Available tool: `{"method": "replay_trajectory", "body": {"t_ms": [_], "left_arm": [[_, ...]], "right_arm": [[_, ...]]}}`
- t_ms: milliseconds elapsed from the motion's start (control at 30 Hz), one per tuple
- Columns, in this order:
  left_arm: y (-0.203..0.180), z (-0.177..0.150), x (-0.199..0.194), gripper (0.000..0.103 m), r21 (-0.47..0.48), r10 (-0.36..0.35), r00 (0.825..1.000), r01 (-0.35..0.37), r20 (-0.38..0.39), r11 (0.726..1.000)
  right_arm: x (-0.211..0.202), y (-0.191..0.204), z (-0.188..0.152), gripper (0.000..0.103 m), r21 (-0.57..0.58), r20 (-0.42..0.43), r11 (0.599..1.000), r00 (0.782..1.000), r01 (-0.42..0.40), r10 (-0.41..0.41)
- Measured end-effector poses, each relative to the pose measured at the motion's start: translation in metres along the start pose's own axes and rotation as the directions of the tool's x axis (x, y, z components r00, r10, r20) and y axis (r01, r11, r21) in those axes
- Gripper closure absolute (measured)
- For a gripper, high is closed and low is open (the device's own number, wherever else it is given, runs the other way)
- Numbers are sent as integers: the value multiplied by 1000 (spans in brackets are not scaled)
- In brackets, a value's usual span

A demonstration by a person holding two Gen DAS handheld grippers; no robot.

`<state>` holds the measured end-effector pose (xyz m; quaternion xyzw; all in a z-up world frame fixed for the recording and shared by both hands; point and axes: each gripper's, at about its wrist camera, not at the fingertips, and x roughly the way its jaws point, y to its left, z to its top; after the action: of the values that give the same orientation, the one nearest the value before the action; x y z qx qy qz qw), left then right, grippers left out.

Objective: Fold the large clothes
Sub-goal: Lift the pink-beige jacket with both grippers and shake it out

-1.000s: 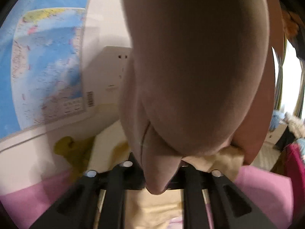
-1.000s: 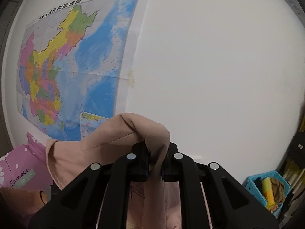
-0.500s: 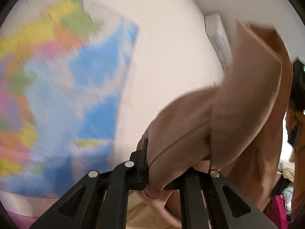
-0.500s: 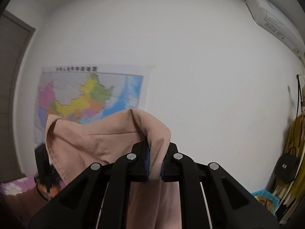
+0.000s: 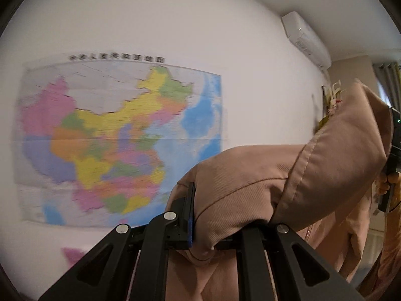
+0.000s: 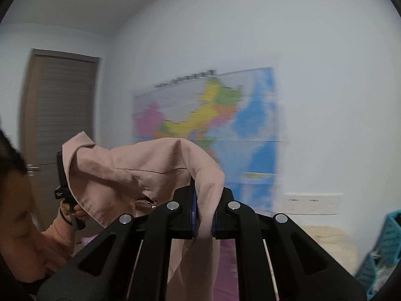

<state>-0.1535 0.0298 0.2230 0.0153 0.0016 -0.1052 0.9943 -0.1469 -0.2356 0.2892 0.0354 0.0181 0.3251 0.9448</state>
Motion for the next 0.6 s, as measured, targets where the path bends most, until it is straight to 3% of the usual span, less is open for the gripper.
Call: {"method": "replay_trajectory", "body": {"t_ms": [133, 200, 333, 400, 467, 500, 567, 600], "left_arm": [[16, 15, -45, 93, 37, 72, 997, -72, -17, 997], [21, 21, -48, 93, 33, 85, 996, -83, -39, 996], [57, 13, -13, 92, -29, 133, 978, -139, -162, 990], [83, -8, 32, 92, -95, 154, 950, -186, -273, 978], [113, -43, 85, 92, -120, 199, 892, -267, -405, 956], [125, -61, 107, 92, -122, 215, 865, -299, -454, 946], [151, -111, 161, 92, -90, 251, 778, -366, -576, 926], [162, -136, 183, 92, -87, 246, 738, -381, -629, 920]], "right_arm": [[-1, 24, 2, 95, -11, 18, 999, 999, -48, 49], [17, 16, 0, 94, 33, -6, 997, 998, -70, 70], [94, -31, -27, 94, 188, -114, 978, 987, -88, 111], [162, -64, -61, 94, 297, -229, 954, 966, -52, 124], [219, -84, -99, 94, 327, -331, 945, 936, -2, 116], [255, -97, -128, 94, 361, -398, 931, 911, 45, 110], [290, -108, -180, 94, 368, -496, 923, 863, 107, 97], [316, -116, -209, 94, 402, -547, 906, 829, 136, 118]]}}
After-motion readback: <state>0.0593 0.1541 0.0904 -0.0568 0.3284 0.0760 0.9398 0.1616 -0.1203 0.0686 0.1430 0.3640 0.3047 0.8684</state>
